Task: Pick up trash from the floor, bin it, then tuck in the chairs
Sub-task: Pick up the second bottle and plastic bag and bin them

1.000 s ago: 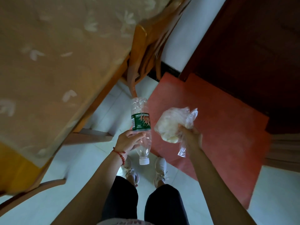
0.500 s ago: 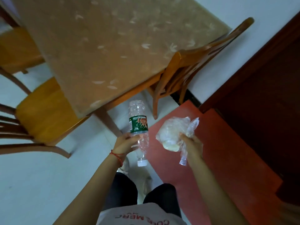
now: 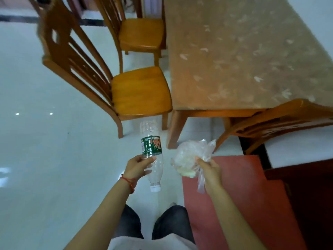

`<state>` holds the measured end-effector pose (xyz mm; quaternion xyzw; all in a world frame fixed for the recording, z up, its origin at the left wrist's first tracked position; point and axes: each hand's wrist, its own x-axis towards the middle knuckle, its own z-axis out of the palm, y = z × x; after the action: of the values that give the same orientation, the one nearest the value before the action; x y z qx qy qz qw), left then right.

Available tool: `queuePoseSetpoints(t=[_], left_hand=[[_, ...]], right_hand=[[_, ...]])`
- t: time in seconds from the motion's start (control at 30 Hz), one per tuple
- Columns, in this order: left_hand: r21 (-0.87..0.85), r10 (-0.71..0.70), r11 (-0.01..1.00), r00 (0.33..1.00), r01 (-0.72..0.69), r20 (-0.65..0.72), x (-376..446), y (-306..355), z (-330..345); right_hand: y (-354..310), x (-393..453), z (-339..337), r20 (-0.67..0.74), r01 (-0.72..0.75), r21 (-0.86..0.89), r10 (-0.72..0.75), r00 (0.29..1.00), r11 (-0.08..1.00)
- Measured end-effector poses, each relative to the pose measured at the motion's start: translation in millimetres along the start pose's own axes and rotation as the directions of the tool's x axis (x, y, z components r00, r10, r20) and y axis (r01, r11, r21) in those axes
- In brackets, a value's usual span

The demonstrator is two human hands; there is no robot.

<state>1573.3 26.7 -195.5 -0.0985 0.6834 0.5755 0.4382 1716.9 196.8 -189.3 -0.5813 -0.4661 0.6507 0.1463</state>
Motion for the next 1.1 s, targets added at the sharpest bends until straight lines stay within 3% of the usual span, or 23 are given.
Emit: queuePoseSetpoints(t=[0.27,0.43,0.77,0.8,1.1], left_hand=[[-0.244,-0.022,0.969,0.974,-0.035,-0.225,-32.0,-13.5,-166.1],[-0.384,-0.067,0.919,0.925,-0.088,-0.373,-58.2,-33.5,-275.7],[-0.602,-0.240,0.756,0.747,-0.257,-0.620,-119.3,-85.6,-414.9],[-0.631,-0.282,0.719,0.707,-0.292,-0.649,-127.6,-93.6,-427.3],[-0.689,-0.456,0.547,0.521,-0.476,-0.722,-142.8,-99.4,-490.4]], right_hand=[[24.5,-62.7,157.8,0.226,0.034,-0.213,0.015,0.974,0.977],[49.4,-119.2,262.7,0.402,0.086,-0.305,0.046,0.915,0.949],[97.5,-219.1,427.1,0.688,0.277,-0.526,0.211,0.694,0.804],[107.1,-231.3,447.4,0.716,0.307,-0.552,0.252,0.651,0.776],[126.4,-280.4,567.4,0.799,0.501,-0.593,0.382,0.464,0.631]])
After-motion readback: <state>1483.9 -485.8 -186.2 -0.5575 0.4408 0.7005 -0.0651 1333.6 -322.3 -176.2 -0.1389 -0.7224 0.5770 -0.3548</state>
